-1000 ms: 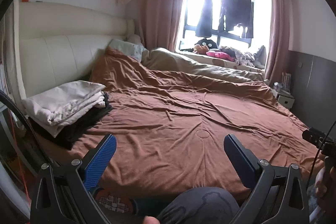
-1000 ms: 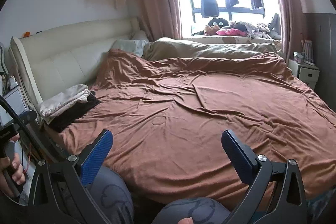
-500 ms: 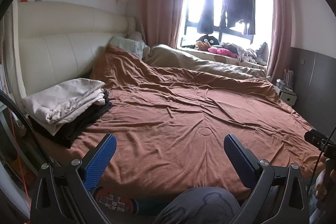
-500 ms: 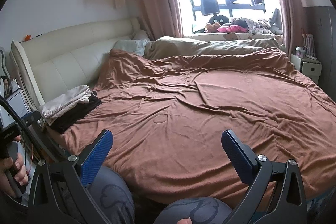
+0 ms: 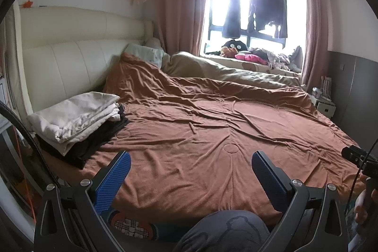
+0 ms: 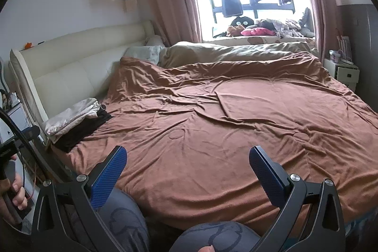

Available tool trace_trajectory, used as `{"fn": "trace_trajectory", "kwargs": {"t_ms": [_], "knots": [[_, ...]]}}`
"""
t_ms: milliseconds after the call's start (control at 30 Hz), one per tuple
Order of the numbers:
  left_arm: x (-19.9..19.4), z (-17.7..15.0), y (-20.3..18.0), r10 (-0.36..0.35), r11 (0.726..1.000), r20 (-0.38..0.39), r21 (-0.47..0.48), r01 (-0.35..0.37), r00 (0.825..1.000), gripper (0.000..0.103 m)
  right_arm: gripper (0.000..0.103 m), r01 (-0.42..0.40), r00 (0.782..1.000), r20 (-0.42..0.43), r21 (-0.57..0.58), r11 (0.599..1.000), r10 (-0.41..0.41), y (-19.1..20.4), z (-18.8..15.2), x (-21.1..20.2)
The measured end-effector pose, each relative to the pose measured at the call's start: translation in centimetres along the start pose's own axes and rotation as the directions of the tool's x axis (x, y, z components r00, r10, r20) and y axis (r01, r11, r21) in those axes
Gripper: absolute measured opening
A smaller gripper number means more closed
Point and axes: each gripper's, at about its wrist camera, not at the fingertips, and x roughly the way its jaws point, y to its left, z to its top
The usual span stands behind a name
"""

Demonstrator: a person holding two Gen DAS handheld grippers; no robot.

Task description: Fold large clothes

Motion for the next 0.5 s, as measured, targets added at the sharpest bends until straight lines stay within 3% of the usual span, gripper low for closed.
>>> {"fn": "trace_trajectory", "kwargs": {"t_ms": [500], "knots": [[-1.2, 0.5, -0.3, -0.006, 1.000, 0.038, 0.009, 0.006, 0.999, 0.103, 0.103, 0.000, 1.000, 0.014, -0.001, 1.000, 0.000, 0.1, 0.1, -0.6]]}}
